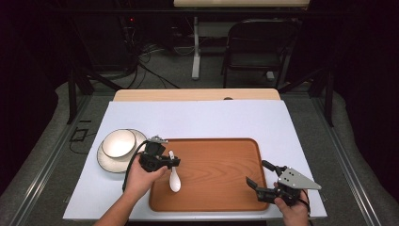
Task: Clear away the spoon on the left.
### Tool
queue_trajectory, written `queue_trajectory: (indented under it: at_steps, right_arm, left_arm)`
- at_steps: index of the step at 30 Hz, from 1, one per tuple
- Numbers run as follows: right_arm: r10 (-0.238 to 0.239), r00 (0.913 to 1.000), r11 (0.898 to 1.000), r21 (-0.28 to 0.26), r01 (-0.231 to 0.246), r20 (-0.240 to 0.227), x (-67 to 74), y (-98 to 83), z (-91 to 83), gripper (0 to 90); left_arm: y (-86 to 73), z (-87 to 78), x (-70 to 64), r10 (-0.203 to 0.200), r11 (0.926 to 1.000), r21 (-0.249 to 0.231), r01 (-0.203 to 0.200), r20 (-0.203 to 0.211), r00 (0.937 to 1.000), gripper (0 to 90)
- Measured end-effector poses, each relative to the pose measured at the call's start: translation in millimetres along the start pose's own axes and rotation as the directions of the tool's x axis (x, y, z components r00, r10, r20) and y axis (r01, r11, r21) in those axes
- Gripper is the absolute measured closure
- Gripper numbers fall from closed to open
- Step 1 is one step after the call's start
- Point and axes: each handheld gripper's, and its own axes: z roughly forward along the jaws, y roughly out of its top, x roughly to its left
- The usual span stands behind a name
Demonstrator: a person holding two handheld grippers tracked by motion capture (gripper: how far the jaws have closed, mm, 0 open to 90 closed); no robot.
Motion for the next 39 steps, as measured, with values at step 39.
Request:
queue_trajectory:
  at_steps: [39]
  right_arm:
    - [0.005, 1.0, 1.0, 0.0, -0.005, -0.003, -0.4, -0.4, 0.0, 18.5]
  left_arm:
    - [-6.8, 33.2, 28.6, -0.158, 0.9862, 0.042, 0.16, -0.04, 0.9866, 68.5]
